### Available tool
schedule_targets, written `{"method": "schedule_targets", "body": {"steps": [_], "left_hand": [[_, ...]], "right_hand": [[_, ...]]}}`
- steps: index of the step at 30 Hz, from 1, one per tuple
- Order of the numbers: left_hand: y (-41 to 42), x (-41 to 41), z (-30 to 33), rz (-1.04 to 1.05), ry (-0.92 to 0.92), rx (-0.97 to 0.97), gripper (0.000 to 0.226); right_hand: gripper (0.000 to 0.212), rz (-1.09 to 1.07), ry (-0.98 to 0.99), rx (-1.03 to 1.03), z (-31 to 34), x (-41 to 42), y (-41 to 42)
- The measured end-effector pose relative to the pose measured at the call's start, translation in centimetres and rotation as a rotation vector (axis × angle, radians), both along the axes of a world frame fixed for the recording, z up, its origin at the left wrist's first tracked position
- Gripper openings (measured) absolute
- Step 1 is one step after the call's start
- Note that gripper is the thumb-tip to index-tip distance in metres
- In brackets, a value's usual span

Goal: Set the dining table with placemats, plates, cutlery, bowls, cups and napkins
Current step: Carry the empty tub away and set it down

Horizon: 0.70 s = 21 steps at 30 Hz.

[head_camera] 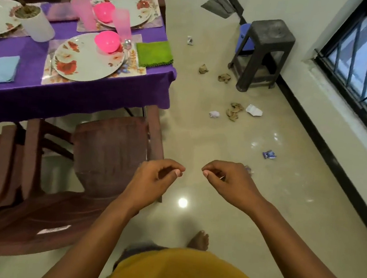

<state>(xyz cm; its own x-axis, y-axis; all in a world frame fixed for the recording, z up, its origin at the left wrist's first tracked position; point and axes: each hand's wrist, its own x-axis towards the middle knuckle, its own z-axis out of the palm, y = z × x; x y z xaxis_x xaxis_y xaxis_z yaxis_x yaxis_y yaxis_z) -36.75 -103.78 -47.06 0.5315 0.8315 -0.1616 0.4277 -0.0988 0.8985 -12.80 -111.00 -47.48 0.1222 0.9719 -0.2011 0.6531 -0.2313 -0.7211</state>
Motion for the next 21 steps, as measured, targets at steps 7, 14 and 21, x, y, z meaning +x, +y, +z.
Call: {"method": "schedule_targets", "body": {"steps": [7,14,21], "left_hand": [[2.7,7.6,-0.8,0.06,-0.036,-0.079,0.018],[10.5,13.5,-2.4,0.144,-0.073,-0.135,0.019],[21.9,19.4,-3.4,0.125,-0.061,-0.147,0.02]], "right_hand": [[0.01,-0.052,0.062,-0.003,0.6,7.0,4.2],[0.014,-0.034,0.074,0.014,0.4,13.1,13.0],[0.012,-0.08,0.05,0.0,0.6,20.2,23.6]]}}
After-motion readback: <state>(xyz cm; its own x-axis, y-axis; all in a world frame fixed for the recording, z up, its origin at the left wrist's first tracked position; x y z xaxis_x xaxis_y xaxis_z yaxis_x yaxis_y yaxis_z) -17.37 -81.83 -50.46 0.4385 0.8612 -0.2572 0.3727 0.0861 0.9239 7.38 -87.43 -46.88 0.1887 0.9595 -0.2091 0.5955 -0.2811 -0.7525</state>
